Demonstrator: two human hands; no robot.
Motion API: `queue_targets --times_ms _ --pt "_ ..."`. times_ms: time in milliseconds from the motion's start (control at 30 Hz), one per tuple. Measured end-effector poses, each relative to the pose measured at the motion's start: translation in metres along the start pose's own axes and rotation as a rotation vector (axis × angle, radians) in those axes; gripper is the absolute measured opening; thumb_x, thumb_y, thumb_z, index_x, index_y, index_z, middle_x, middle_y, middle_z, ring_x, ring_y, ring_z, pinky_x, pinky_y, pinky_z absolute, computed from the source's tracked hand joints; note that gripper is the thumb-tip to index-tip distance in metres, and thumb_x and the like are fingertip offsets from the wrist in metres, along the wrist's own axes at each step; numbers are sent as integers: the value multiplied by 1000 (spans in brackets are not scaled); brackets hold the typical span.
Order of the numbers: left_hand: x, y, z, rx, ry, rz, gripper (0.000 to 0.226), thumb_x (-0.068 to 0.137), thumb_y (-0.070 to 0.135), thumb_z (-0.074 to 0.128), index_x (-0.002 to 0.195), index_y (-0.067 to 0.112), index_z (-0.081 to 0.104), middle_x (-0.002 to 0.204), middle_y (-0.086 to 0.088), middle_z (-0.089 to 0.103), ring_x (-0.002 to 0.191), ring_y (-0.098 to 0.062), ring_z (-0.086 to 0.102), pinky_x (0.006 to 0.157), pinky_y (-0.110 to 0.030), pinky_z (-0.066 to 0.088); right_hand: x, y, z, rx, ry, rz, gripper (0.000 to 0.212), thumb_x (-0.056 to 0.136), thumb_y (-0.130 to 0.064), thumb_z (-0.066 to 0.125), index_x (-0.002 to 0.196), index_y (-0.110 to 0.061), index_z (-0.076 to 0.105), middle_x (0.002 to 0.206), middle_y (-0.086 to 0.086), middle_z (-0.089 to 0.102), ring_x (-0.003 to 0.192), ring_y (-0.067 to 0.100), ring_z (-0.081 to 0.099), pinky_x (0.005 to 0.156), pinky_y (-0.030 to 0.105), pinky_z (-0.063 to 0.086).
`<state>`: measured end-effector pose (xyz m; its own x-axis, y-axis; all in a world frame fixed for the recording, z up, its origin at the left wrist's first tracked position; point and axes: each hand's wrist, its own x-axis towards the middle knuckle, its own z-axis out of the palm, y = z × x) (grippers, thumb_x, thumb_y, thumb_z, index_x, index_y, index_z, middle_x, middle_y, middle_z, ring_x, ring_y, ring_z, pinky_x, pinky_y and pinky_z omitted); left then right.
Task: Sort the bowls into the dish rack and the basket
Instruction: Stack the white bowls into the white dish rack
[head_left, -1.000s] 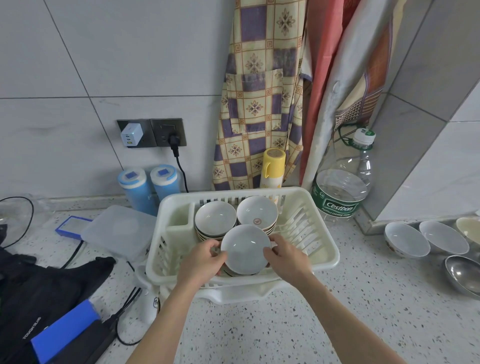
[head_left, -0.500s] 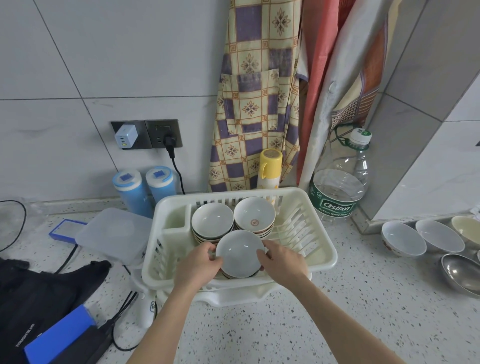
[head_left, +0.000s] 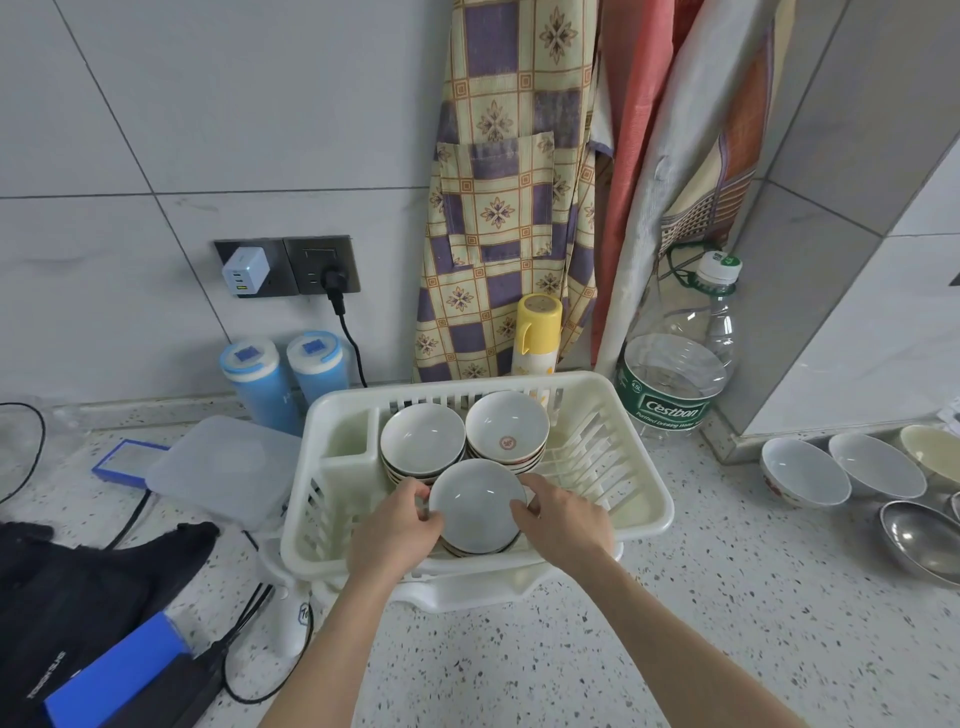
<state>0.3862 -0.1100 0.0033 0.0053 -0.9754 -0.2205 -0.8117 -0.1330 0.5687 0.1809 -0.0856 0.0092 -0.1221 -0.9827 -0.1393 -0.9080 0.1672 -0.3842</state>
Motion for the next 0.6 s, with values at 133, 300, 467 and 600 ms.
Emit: queue_targets --times_ms 133,300,467,600 --pt "2 -2 2 10 -1 13 18 87 42 54 103 42 47 88 21 64 82 -11 64 76 -32 53 1 1 2 20 17 10 43 94 -50 38 136 -43 42 86 -14 71 84 18 66 71 30 50" --pt "4 -3 3 9 20 8 20 86 44 55 105 41 50 86 21 63 81 -12 65 77 -33 54 3 3 4 -2 29 35 45 94 -56 37 134 -38 45 92 -12 72 88 19 67 71 30 47" --pt "5 -3 5 2 12 -14 35 85 47 54 118 37 51 87 22 62 85 -14 64 75 -31 52 6 3 3 12 -54 118 54 90 -68 25 116 -35 59 102 -7 71 95 22 64 78 33 47" --pt "8 -1 3 43 -46 -58 44 88 51 43 128 34 49 102 12 66 96 -20 64 79 -34 50 13 2 -4 102 -209 198 55 91 -56 18 83 -22 60 90 0 64 91 23 58 75 36 35"
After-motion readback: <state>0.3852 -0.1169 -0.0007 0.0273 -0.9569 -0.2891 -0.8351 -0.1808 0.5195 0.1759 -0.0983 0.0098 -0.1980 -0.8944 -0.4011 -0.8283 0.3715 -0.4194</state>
